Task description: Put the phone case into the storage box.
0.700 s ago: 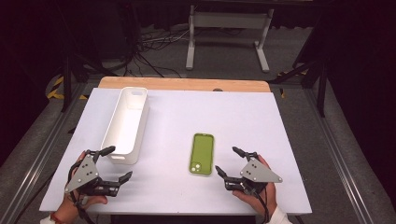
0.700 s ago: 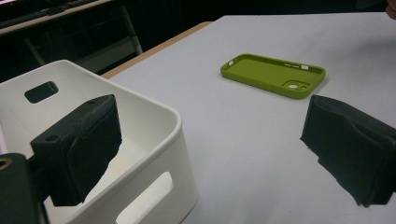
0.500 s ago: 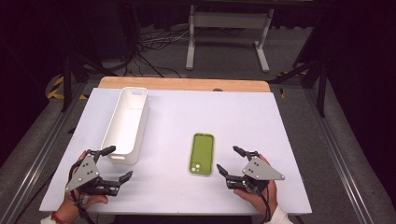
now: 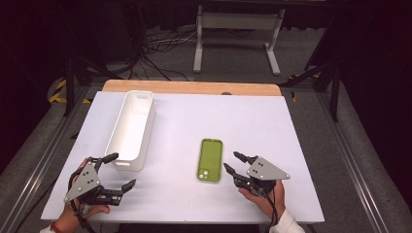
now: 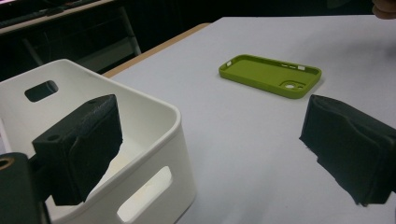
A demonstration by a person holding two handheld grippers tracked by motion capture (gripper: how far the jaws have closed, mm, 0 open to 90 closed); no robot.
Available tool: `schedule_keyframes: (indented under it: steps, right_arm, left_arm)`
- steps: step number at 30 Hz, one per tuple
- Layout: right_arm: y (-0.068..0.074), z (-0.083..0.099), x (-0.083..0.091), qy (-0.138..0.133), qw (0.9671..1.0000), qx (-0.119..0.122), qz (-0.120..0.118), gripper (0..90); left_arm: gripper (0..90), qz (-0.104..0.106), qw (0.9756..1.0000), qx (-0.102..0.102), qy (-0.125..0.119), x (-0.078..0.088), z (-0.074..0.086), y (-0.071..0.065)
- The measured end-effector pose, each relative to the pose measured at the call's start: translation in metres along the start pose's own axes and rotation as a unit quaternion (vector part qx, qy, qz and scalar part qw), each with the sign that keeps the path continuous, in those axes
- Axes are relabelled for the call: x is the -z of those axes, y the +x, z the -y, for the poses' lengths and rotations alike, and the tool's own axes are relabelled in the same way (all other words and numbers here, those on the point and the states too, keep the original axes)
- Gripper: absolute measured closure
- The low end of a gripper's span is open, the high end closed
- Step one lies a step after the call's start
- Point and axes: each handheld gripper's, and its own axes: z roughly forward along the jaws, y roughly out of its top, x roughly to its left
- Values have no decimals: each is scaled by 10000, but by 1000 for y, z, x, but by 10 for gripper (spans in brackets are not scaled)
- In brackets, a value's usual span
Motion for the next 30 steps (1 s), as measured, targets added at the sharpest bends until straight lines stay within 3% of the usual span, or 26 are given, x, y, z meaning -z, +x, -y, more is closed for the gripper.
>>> schedule_keyframes:
  steps: [7,15,17,23,27,28,29,30]
  right_arm:
    - [-2,-14,-13,-56,9999,10,-143,635]
    - [-6,-30,-40,111,9989,91,-445,890]
    - [-8,-32,-45,132,9986,113,-493,900]
    - [-26,-43,-91,543,9952,15,-814,900]
    - [-30,-43,-124,981,9909,78,-916,900]
    - [-30,-43,-124,981,9909,78,-916,900]
    - [-33,-39,-139,1254,9876,132,-938,900]
    - [-33,-39,-139,1254,9876,132,-938,900]
  left_arm:
    - [64,35,9999,96,-76,0,1,0]
    - [66,46,9999,137,-68,0,2,0]
    - [68,48,9999,136,-58,0,2,0]
    - [69,72,9999,121,-92,-2,2,0]
    - [68,117,9996,193,-159,-2,4,0]
    - [68,137,9995,241,-127,-2,4,-1]
    - [64,126,9996,204,-118,-2,4,-1]
    - [64,132,9997,170,-117,-2,4,0]
